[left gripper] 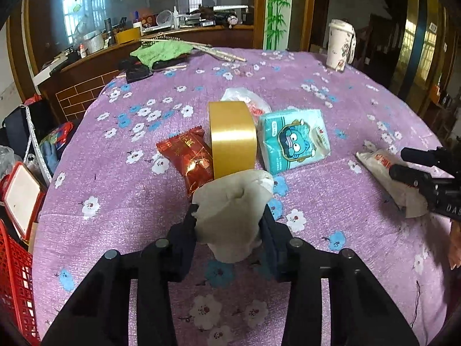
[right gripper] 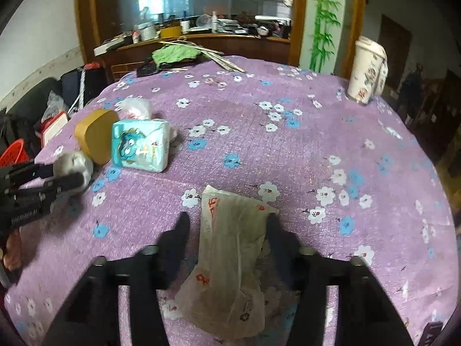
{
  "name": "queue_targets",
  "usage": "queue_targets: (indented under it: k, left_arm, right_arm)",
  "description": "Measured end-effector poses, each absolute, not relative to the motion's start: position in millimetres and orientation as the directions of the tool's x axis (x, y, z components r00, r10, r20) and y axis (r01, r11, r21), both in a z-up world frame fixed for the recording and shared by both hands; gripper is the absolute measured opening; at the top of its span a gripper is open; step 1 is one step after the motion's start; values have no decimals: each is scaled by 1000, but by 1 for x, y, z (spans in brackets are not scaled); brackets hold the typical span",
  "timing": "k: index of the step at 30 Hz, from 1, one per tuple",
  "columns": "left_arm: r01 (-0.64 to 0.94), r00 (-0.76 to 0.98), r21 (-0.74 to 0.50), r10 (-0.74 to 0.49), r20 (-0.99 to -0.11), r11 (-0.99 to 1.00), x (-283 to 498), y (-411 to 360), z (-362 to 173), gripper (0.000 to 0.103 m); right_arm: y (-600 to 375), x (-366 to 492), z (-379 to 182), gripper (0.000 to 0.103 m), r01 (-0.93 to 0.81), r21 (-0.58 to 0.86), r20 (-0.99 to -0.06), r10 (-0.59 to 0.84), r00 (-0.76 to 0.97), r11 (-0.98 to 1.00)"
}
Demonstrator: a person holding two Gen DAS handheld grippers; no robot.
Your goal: Collect trash
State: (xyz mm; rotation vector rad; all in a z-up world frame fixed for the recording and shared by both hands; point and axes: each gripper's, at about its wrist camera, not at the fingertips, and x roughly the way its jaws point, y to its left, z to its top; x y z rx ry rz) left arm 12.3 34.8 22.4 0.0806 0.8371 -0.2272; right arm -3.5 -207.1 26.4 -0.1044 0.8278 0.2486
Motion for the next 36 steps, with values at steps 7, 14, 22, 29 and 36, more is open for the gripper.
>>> queue_targets:
  k: [7, 14, 22, 29, 36]
  left_arm:
    - [259, 729, -54, -232, -644, 964, -3, 40, 44, 39]
    - [259, 774, -40, -232, -589, 965, -9, 37, 55, 39]
    - [254, 775, -33, -224, -591, 967, -10, 37, 53, 39]
    - [254, 769, -37, -225, -598, 967, -8, 38, 52, 39]
    - [249, 765, -40, -222, -604, 968, -7, 39, 50, 39]
  right_arm:
    - [-205, -2, 11, 48, -256, -29, -790, 135, 598, 966]
    - [-203, -5, 17, 29, -221, -40, -763, 113, 636, 974]
    - [-186, -21, 44, 29, -256, -3, -611, 201, 766, 967]
    - [-175, -19, 41, 29, -259, -14, -614, 196, 765, 966]
    - [-184, -17, 39, 29, -230, -8, -620, 176, 765, 973]
